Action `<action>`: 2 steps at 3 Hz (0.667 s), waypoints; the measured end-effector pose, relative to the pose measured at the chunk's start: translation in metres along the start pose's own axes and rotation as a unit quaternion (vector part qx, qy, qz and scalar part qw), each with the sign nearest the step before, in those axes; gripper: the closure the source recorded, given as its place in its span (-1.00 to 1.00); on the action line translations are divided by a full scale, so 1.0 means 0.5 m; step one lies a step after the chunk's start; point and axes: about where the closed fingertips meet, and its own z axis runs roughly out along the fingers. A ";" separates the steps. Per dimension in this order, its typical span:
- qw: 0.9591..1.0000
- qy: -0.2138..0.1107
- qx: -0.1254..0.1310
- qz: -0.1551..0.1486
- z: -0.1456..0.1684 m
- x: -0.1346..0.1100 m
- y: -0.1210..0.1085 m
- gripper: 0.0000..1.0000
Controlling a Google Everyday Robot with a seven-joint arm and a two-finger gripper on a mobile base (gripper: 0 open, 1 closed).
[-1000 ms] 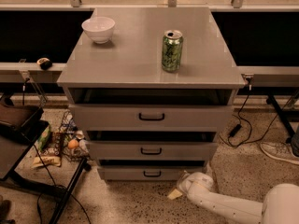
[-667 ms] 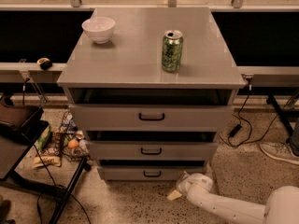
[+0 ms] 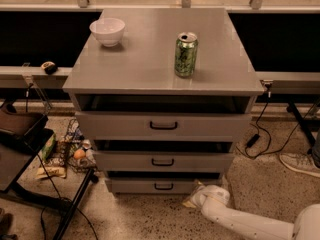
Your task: Close bottom drawer
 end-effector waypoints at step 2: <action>0.991 0.131 -0.009 0.010 -0.299 0.242 0.028 0.46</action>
Offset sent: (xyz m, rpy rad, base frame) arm -0.3351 -0.1986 0.1768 -0.3373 0.4266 -0.0920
